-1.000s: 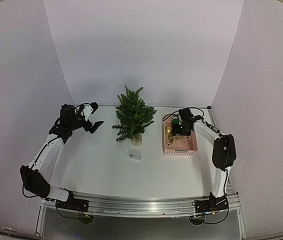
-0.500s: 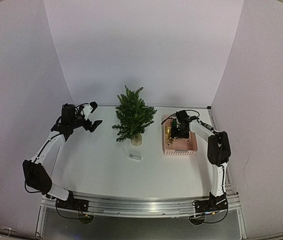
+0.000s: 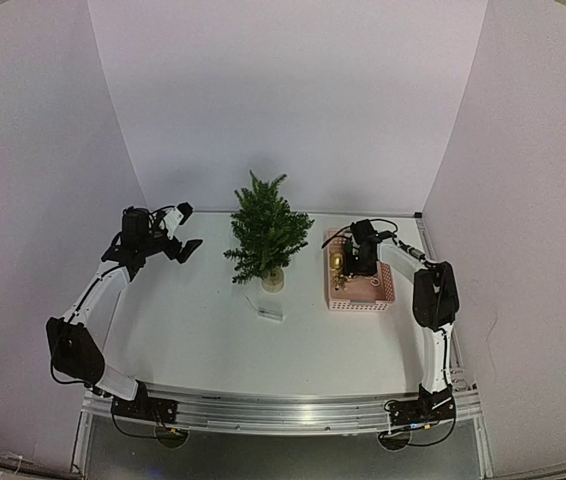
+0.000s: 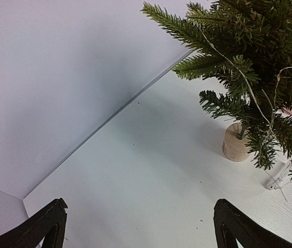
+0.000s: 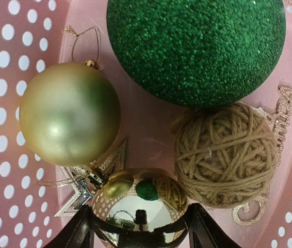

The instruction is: Decorate the small christmas tree

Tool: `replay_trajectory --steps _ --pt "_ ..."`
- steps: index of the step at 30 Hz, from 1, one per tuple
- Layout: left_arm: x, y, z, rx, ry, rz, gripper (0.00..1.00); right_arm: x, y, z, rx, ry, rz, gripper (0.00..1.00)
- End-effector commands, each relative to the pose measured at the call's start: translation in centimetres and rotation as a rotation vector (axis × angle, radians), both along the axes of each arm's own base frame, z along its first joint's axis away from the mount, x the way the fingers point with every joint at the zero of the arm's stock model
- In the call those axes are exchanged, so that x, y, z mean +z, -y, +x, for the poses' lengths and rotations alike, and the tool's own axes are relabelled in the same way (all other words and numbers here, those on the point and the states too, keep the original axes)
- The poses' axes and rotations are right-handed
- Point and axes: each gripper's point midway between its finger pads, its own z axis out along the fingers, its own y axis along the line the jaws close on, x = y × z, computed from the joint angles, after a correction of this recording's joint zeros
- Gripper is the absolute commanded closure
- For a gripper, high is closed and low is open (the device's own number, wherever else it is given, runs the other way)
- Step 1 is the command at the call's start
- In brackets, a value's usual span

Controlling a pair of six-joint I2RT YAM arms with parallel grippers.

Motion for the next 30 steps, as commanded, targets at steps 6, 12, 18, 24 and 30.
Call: replay_trajectory --steps 6,12,18,24,30 --pt "3.3 0.2 0.8 -0.022 0.102 -0.028 0.0 4.3 -0.7 -0.4 0.006 0.033 0.069 0.63" --pt "3.7 0.4 0.7 -0.031 0.116 -0.032 0.01 8.3 -1.2 -1.9 0.041 0.049 0.126 0.65" --pt "3.3 0.4 0.2 -0.032 0.103 -0.052 0.01 13.4 -1.6 -4.2 0.089 0.079 0.196 0.68" --pt "2.9 0.5 -0.2 -0.037 0.103 -0.058 0.01 19.5 -3.2 -6.9 0.177 0.115 0.33 0.71" --pt "2.4 0.7 -0.5 -0.05 0.102 -0.07 0.01 25.8 -5.8 -7.8 0.267 0.195 0.505 0.73"
